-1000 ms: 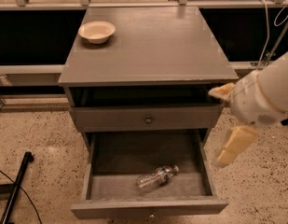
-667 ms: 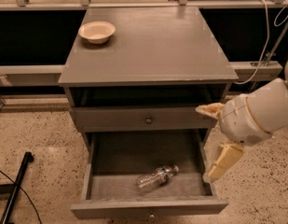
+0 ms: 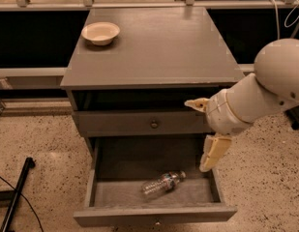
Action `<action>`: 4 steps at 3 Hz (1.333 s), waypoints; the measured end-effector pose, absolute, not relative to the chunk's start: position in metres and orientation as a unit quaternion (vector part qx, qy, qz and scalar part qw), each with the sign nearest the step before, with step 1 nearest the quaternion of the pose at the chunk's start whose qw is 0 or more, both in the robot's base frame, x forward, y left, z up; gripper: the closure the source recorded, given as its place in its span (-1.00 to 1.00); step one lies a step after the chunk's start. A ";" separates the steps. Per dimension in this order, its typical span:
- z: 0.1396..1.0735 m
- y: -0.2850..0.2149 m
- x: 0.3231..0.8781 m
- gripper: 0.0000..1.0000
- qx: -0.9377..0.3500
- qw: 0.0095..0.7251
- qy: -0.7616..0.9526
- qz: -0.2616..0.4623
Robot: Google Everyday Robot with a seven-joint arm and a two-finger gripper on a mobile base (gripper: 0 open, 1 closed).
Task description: Pick water bottle from middle drawer and place on counter
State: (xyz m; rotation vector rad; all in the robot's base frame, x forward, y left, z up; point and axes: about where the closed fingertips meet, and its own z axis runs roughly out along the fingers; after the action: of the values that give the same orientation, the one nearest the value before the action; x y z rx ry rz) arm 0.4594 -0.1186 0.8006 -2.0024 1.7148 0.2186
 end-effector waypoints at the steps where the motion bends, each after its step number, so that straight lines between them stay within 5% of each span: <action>1: 0.747 -0.113 0.480 -1.00 -0.780 0.217 0.583 0.067; 4: 0.665 -0.119 0.480 -1.00 -0.802 0.182 0.566 0.060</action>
Offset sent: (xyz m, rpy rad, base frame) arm 0.0183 0.0059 -0.0460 -0.0612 -0.0125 0.1052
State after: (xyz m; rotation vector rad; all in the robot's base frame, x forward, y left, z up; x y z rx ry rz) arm 0.4797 -0.1188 0.6651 -2.2644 1.5972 0.1697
